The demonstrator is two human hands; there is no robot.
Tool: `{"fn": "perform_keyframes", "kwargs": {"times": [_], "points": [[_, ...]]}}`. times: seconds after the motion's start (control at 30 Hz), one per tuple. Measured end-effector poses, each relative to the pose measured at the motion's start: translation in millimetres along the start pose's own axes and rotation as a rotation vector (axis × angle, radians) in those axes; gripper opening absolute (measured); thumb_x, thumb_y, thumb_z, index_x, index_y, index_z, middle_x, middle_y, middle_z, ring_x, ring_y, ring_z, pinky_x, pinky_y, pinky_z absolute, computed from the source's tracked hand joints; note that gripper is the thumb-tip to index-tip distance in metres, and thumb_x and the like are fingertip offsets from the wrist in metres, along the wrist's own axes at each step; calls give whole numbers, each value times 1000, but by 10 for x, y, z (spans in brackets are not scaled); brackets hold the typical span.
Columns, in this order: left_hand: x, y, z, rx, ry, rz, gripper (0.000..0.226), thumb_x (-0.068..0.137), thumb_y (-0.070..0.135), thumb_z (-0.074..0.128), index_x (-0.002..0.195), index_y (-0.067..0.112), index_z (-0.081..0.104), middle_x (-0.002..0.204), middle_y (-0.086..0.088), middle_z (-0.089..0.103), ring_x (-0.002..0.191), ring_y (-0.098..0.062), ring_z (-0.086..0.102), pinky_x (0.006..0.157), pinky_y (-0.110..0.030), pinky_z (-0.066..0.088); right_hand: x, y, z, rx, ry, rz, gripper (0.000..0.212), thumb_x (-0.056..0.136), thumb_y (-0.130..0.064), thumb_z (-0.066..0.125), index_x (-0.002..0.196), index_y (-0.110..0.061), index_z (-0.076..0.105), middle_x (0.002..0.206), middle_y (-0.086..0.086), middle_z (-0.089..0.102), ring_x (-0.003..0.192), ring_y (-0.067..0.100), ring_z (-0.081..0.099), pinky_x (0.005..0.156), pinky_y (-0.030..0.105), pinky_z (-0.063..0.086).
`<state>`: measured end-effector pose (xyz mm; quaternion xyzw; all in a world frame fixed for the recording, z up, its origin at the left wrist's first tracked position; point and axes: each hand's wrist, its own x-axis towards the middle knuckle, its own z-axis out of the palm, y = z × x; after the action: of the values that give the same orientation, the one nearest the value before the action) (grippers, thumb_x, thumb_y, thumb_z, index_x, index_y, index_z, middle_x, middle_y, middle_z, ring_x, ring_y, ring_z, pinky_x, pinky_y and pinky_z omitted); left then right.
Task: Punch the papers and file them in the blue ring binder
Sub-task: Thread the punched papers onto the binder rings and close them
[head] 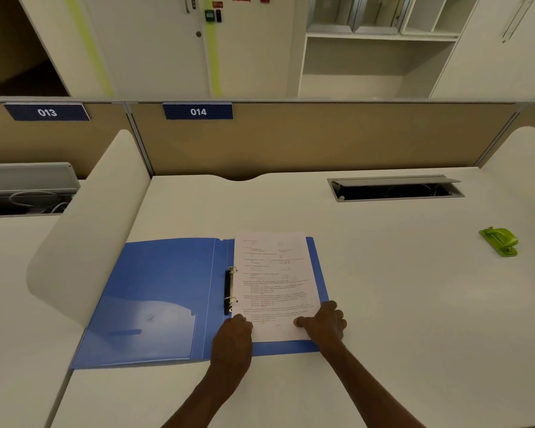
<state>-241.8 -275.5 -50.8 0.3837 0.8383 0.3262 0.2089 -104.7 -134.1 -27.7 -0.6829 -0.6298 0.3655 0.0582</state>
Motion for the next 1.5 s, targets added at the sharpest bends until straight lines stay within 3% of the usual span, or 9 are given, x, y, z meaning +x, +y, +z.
{"fn": "perform_keyframes", "kwargs": {"times": [0.17, 0.27, 0.4, 0.57, 0.7, 0.83, 0.93, 1.1, 1.5], "points": [[96, 137, -62, 149, -56, 59, 27, 62, 19, 88, 77, 6, 69, 76, -6, 70, 65, -14, 67, 62, -14, 44, 46, 32, -1, 71, 72, -174, 30, 79, -33, 70, 99, -22, 51, 106, 4, 62, 99, 22, 59, 86, 35, 53], [150, 346, -127, 201, -71, 34, 35, 88, 43, 58, 84, 10, 69, 86, -1, 71, 68, -5, 57, 56, -9, 34, -119, -33, -16, 105, 155, -338, 21, 87, -27, 62, 105, -20, 56, 104, -1, 63, 98, 18, 61, 81, 25, 50], [368, 689, -231, -65, -180, -90, 56, 89, 60, 41, 75, 12, 67, 80, -2, 69, 66, -11, 60, 55, -16, 42, -400, -144, 53, 22, 215, -540, 34, 94, -31, 52, 126, -21, 56, 121, -4, 61, 112, 14, 54, 98, 30, 49], [597, 933, -327, -451, -110, -227, 17, 80, 31, 72, 81, 14, 73, 88, -6, 74, 78, -22, 69, 78, -41, 59, -625, -250, 150, -98, 168, -701, 47, 94, -47, 47, 133, -21, 51, 136, -3, 55, 126, 16, 49, 107, 29, 37], [673, 928, -383, -389, 11, -226, 19, 79, 12, 74, 96, 4, 73, 94, -2, 69, 81, -17, 62, 66, -25, 54, -659, -278, 192, -85, 34, -665, 100, 65, -89, 13, 136, -26, 46, 143, -9, 46, 129, 13, 43, 107, 25, 34], [721, 768, -431, -402, 37, -263, 23, 75, 17, 78, 94, 5, 73, 102, -9, 71, 85, -25, 68, 77, -38, 59, -531, -180, 152, 56, 52, -500, 76, 78, -78, 36, 129, -23, 48, 132, -7, 52, 119, 10, 45, 99, 19, 36], [726, 648, -530, -420, 70, -288, 23, 74, 23, 79, 91, 9, 72, 97, -8, 72, 77, -24, 69, 71, -39, 60, -358, 1, 124, -164, 145, -407, 58, 87, -58, 53, 126, -15, 44, 127, 3, 47, 118, 18, 41, 98, 26, 41], [701, 424, -883, -376, 168, -240, 20, 74, 28, 78, 86, 13, 75, 83, -3, 73, 69, -15, 68, 56, -22, 50, -205, 99, 136, -301, 106, -236, 71, 78, -56, 65, 125, -13, 34, 123, 7, 42, 113, 20, 42, 94, 31, 45], [665, -273, -1699, -65, 459, -279, 20, 80, 19, 73, 93, 3, 72, 91, -13, 71, 73, -20, 59, 64, -30, 43, 17, 25, 90, -206, 45, -135, 85, 63, -47, 84, 122, -10, 35, 121, 9, 46, 114, 25, 47, 93, 36, 48]]}}
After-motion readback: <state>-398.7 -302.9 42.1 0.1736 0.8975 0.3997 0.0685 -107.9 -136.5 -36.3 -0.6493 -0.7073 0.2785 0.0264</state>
